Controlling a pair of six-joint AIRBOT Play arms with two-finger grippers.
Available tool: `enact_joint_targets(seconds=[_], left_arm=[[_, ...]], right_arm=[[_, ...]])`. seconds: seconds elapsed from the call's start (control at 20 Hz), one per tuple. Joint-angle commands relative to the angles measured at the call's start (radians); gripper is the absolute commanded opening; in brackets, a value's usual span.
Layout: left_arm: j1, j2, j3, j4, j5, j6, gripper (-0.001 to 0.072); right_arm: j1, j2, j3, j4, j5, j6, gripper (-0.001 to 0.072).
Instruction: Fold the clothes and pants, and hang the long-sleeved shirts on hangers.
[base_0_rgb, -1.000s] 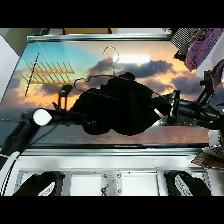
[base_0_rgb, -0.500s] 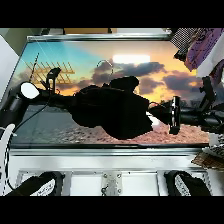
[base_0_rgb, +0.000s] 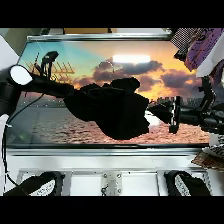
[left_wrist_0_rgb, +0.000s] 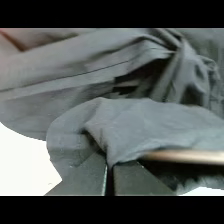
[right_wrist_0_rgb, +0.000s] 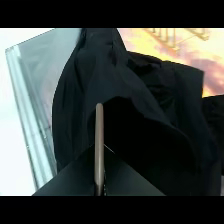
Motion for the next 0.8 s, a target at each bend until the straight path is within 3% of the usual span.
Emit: enact_joint_targets(seconds=[0.0, 0.4, 0.55, 0.75], left_arm=[[-0.069, -0.002, 0.165, 0.069, -0.134, -0.002, 0.001], [-0.289, -0.005, 0.555, 0.139, -0.177, -0.021, 0.0009], [-0.351, -0.006, 0.635, 0.254, -0.193, -0.06, 0.0009], [-0.394, -0.006, 0.648, 0.258, -0.212, -0.06, 0.0009]], right_arm=[[0.009, 0.004, 0.001, 0.02, -0.034, 0.002, 0.0005], [0.2, 0.036, 0.001, 0.163, -0.231, -0.003, 0.0004], [0.259, 0.035, 0.001, 0.163, -0.287, -0.017, 0.0004], [0.315, 0.035, 0.001, 0.251, -0.355, -0.05, 0.0005]])
